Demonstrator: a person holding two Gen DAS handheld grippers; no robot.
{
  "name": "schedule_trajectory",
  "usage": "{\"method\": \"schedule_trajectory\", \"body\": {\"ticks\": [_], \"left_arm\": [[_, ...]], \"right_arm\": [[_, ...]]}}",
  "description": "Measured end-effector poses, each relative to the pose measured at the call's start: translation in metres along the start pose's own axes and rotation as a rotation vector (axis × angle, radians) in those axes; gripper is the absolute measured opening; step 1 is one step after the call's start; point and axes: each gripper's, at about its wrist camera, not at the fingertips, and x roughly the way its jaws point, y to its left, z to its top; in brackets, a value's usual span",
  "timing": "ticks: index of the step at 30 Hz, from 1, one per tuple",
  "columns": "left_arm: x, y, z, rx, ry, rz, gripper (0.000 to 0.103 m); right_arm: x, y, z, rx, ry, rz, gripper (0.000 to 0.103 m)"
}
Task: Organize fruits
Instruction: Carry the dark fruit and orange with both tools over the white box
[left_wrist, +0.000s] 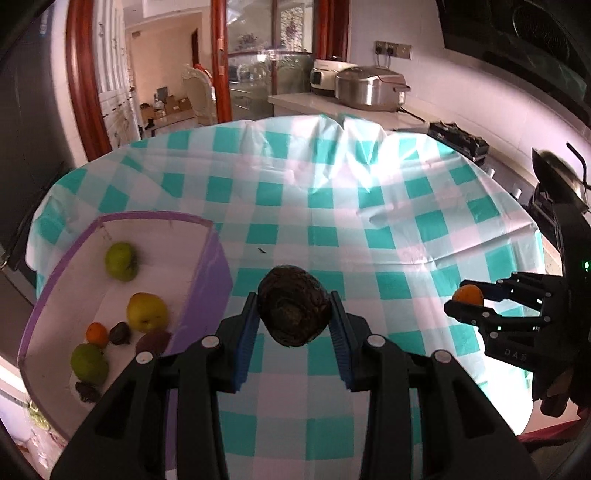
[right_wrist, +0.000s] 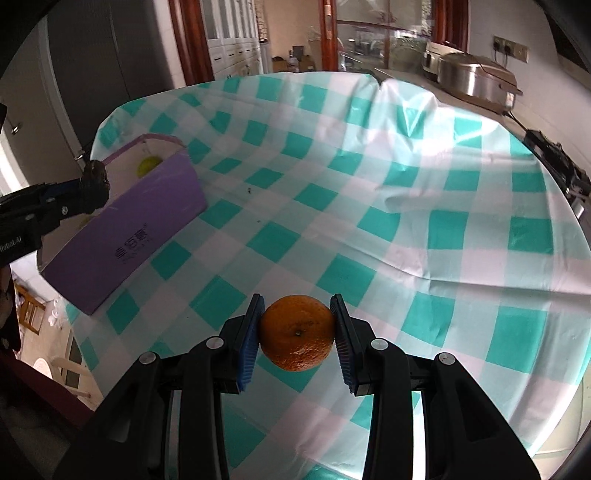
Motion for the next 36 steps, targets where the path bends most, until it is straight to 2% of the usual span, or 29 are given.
{"method": "schedule_trajectory", "body": {"ticks": [5,11,17,27,31,36], "left_arm": [[-0.007,0.017,-0.011,-0.038,-0.005,0.016,0.038],[-0.005,0.041,-0.014,-0.048,-0.007,0.012,0.038],[-0.003,0.066,-0.011,0.033,-0.010,-0.024,0.038],[-0.013,0.188,-0.018,-0.022,0.000,0.011,0.038],[-0.018,0.235,-0.017,-0.042,-0.020,0.046,0.038],[-0.014,0.285,-0.015,-0.046,-0.006,0.069,0.038]], "right_arm": [[0.001,0.013,-0.001,-0.042,0.010,-0.005,0.037],[0.007,0.024,0.005,-0.028,0.021,-0.032,0.037],[0.024,0.047,0.022,0.025,0.028,-0.056,0.037],[0.049,0.158,0.079,-0.007,-0.024,0.021,0.037],[0.067,0.205,0.103,-0.066,-0.035,0.059,0.037],[0.090,0.251,0.129,-0.138,-0.041,0.090,0.037]]}}
